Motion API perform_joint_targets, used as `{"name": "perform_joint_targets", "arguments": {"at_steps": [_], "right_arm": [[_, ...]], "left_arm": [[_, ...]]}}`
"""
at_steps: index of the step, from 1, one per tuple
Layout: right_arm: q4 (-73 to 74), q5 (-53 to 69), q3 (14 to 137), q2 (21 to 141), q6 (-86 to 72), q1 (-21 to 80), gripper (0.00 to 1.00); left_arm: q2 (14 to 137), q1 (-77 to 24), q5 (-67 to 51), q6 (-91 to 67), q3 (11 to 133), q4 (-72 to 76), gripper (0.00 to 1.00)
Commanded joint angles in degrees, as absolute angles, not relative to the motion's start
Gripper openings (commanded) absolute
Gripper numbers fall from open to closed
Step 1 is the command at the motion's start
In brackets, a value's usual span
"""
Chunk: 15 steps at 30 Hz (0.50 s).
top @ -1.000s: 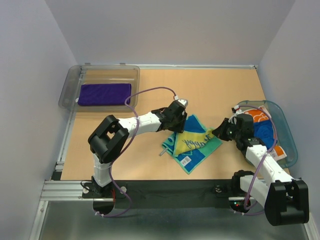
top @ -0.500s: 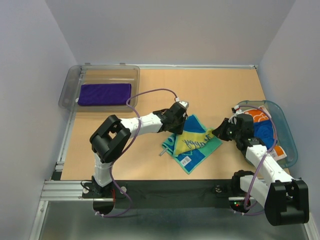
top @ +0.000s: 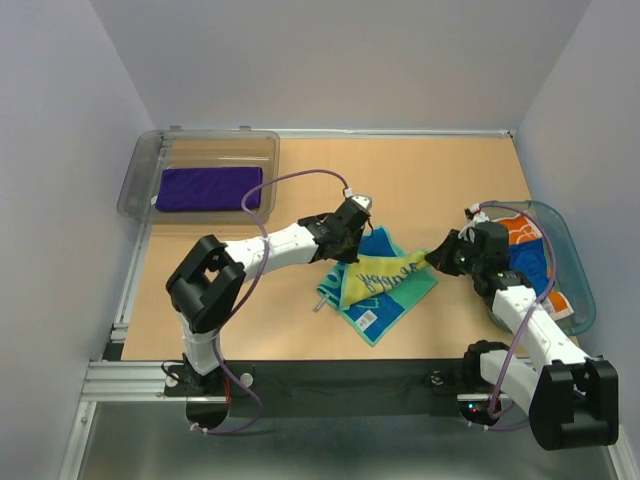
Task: Fold and stack the towels
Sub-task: Flatten out the crumpled towel
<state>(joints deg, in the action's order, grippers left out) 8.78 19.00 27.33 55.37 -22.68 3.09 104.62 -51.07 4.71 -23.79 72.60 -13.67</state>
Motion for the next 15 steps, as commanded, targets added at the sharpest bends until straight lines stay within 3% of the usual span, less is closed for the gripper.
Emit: {"name": "perform_joint_targets", "arguments": {"at_steps": [1, 11, 15], "right_arm": [[7.6, 16.0, 33.0, 57.2, -20.8, 3.1, 0.05], [6.8, 13.7, 43.8, 65.0, -19.6, 3.2, 0.05], [6.4, 16.1, 44.0, 66.1, -20.2, 3.2, 0.05]], "left_arm": [[95.8, -51.2, 11.0, -21.7, 77.2, -17.2, 0.03], [89.4, -49.2, 12.8, -20.2, 75.7, -18.0, 0.0], [91.0, -48.7, 7.0, -20.7, 72.3, -13.6, 0.08]]}}
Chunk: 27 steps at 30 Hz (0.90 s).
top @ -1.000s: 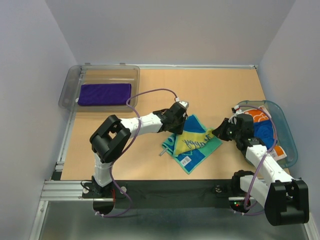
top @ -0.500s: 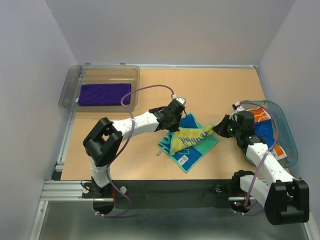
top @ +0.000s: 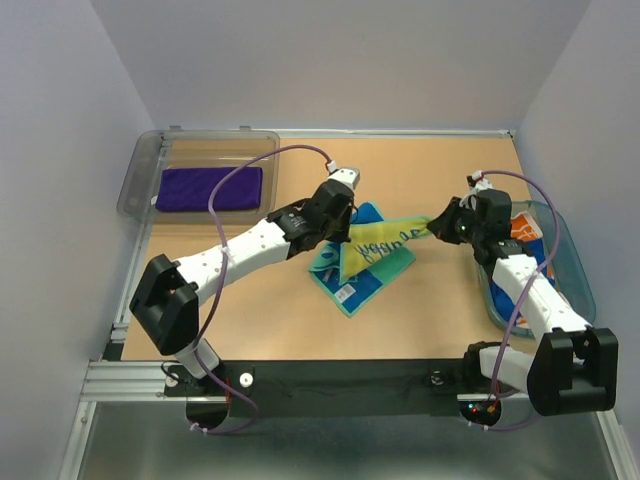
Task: Fold and stack the towels
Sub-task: Flatten out the crumpled towel
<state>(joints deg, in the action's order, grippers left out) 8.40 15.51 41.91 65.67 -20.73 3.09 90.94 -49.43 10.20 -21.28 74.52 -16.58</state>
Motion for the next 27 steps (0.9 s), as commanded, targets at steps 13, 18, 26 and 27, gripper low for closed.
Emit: {"name": "perform_joint_targets", "arguments": {"at_steps": [13, 18, 26, 27], "right_arm": [[4.7, 20.7, 36.5, 65.0, -21.4, 3.2, 0.05], [4.7, 20.9, 36.4, 64.9, -21.4, 3.2, 0.05], [4.6, 20.9, 35.8, 63.9, -21.5, 3.2, 0.06], [4.6, 21.0, 35.7, 63.6, -21.5, 3.2, 0.05]], "left_arm": [[100.5, -49.7, -3.0, -28.8, 67.5, -0.3, 0.39], [100.6, -50.0, -3.2, -29.7, 67.9, -0.4, 0.48], [100.3, -51.4, -2.4, -29.8, 69.1, -1.4, 0.47], [100.1, -51.8, -2.0, -29.7, 69.2, -1.8, 0.47]]}}
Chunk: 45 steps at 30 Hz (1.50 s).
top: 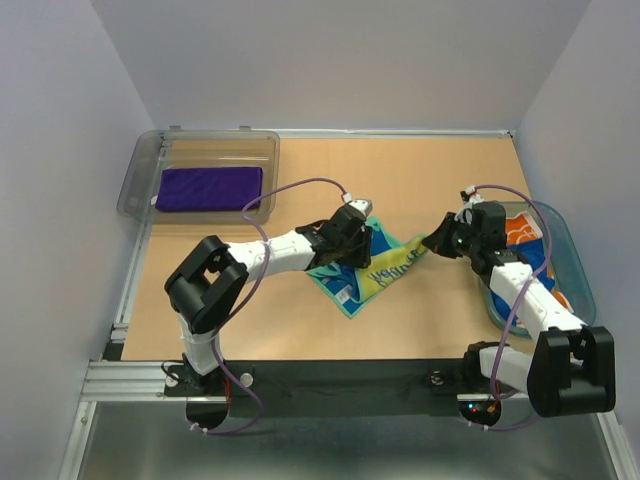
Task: Fold and stack the towels
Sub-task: Flatten out the crumpled towel
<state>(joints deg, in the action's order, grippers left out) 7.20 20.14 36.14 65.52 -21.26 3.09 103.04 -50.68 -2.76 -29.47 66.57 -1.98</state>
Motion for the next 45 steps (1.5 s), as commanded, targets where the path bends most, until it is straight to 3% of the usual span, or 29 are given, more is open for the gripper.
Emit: {"name": "perform_joint_targets", "arguments": {"at_steps": [1, 8, 33, 34, 36, 41, 42, 45], "right_arm": [[4.6, 20.9, 35.5, 63.5, -21.5, 3.2, 0.05], [4.6, 20.8, 35.5, 63.2, -21.7, 3.2, 0.05], [4.7, 20.8, 34.3, 63.2, -21.3, 3.1, 0.05], [4.6, 20.7, 34.2, 63.2, -21.4, 3.2, 0.06], [4.6, 20.7, 34.1, 63.4, -21.2, 3.2, 0.06], [4.5, 20.3, 34.5, 63.8, -20.9, 3.1, 0.05], [4.4, 20.0, 34.7, 63.7, -20.7, 3.2, 0.06], [4.5, 19.5, 36.7, 63.7, -20.6, 3.2, 0.06]], "left_arm": [[99.8, -52.1, -1.7, -29.7, 69.2, -1.9, 0.47], [100.1, -52.6, 1.5, -29.7, 70.0, -4.6, 0.42], [106.6, -55.3, 8.3, -27.8, 75.2, -8.8, 0.41], [106.8, -55.2, 8.3, -27.8, 75.1, -8.6, 0.4], [107.3, -55.2, 8.2, -27.9, 75.2, -8.5, 0.26], [107.4, -54.9, 8.5, -27.5, 75.3, -8.5, 0.11], [107.0, -54.8, 9.1, -27.2, 75.5, -9.0, 0.02], [103.5, -54.2, 11.2, -25.0, 76.6, -11.1, 0.0]]}}
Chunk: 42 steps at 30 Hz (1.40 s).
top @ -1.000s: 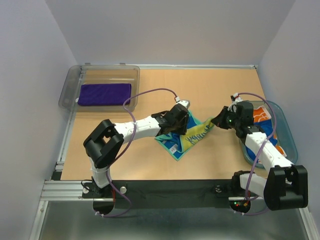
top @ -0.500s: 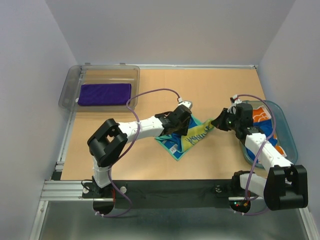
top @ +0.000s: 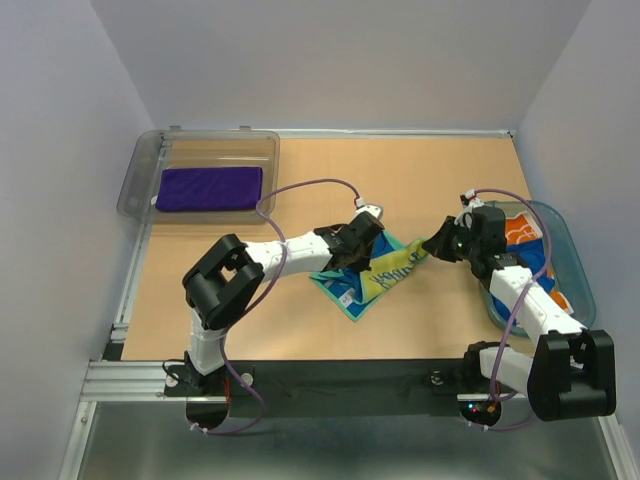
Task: Fold and stack the towels
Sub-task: Flatten out the crumpled towel
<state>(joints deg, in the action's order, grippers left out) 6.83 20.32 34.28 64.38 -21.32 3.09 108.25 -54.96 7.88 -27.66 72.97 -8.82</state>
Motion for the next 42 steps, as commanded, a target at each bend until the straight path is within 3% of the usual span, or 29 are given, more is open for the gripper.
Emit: {"name": "perform_joint_targets", "arguments": {"at_steps": [1, 8, 17, 21, 34, 38, 42], "right_arm": [[4.6, 19.3, 37.6, 63.6, -20.4, 3.2, 0.06], [4.5, 13.6, 49.6, 64.9, -16.0, 3.1, 0.05], [4.6, 15.3, 74.6, 71.0, -5.1, 3.2, 0.05], [4.6, 20.3, 79.4, 69.4, -0.5, 3.2, 0.04], [6.7, 34.9, 75.6, 47.0, 9.9, 3.1, 0.01], [7.6, 36.6, 77.7, 45.3, 9.3, 3.2, 0.01], [7.7, 35.7, 80.0, 46.8, 7.7, 3.2, 0.01]], "left_arm": [[102.2, -53.9, 11.9, -24.0, 77.2, -11.8, 0.0], [85.4, -47.4, 17.0, -10.6, 84.1, -13.0, 0.0], [77.3, -43.6, 18.0, 7.3, 95.2, -9.9, 0.0], [71.8, -43.7, 11.4, 11.0, 95.3, -5.8, 0.0], [49.8, -44.0, -14.1, 14.6, 86.0, -3.8, 0.0], [47.7, -44.0, -15.9, 13.1, 86.3, -3.9, 0.0], [49.7, -44.0, -9.7, 11.1, 85.8, -3.2, 0.0]]}}
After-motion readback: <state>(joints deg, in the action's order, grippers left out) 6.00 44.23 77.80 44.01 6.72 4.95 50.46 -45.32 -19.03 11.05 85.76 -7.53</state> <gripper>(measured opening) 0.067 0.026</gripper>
